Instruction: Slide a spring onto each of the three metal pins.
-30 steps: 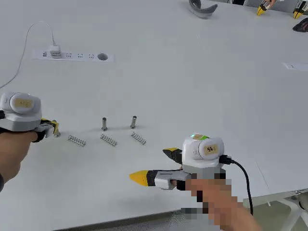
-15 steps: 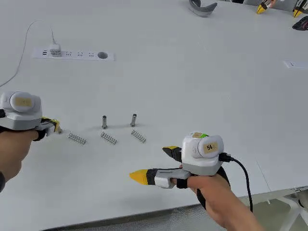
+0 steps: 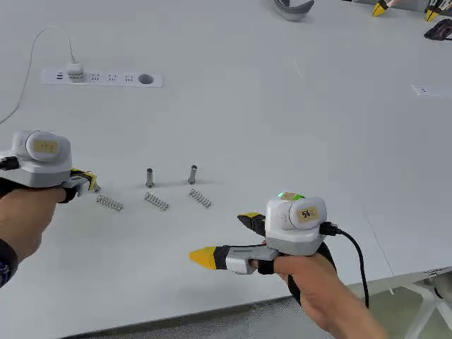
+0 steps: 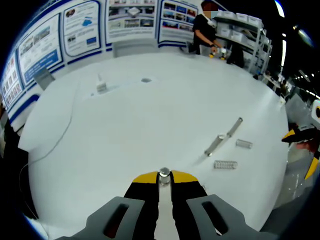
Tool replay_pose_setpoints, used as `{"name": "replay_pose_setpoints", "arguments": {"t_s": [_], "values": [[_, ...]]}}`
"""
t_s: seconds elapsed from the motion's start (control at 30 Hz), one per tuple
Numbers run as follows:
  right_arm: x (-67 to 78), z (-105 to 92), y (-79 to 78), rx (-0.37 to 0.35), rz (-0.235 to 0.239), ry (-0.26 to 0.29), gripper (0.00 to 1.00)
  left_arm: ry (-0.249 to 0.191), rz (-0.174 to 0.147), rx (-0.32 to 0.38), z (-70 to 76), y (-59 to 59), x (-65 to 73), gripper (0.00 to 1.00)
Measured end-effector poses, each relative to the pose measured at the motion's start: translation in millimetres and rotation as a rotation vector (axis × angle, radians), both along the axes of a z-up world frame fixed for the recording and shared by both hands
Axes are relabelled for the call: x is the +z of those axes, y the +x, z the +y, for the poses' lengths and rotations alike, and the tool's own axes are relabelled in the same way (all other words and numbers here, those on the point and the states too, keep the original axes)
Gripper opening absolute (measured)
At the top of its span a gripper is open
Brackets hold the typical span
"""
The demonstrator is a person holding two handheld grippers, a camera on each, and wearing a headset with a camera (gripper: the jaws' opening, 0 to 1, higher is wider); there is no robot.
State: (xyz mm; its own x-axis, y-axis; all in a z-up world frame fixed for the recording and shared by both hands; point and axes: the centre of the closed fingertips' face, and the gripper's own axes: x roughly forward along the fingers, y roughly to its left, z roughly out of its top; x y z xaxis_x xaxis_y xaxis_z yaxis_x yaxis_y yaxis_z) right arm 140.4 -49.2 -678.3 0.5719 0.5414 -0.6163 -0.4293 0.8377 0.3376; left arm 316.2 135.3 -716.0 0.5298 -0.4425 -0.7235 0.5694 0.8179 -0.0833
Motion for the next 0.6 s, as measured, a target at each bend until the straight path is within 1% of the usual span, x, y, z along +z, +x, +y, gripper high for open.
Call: {"name": "replay_pose_setpoints", "arguments": {"t_s": [0.27,0.6], "values": [[0.3,0.2,-0.5,-0.002,0.001,0.002,0.85,0.000,-0.007,-0.014,-8.1,0.4,1.0,0.08],[-0.7,-0.5,-0.9,-0.006,0.004,0.005,0.85,0.007,0.002,-0.026,-12.5,-2.6,-4.2,0.08]]}}
